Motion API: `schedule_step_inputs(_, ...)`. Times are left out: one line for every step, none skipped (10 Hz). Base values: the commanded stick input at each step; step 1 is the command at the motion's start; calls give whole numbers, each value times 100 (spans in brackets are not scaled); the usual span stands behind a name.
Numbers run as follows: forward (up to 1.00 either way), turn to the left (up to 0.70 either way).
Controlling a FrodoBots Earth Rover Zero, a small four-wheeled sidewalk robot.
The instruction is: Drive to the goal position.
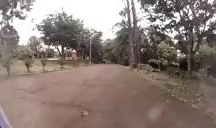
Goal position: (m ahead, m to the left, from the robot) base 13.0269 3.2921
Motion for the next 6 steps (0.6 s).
schedule_step_inputs(70, 0)
schedule_step_inputs(70, 0)
schedule_step_inputs(70, 0)
schedule_step_inputs(70, 0)
schedule_step_inputs(70, 0)
schedule_step_inputs(70, 0)
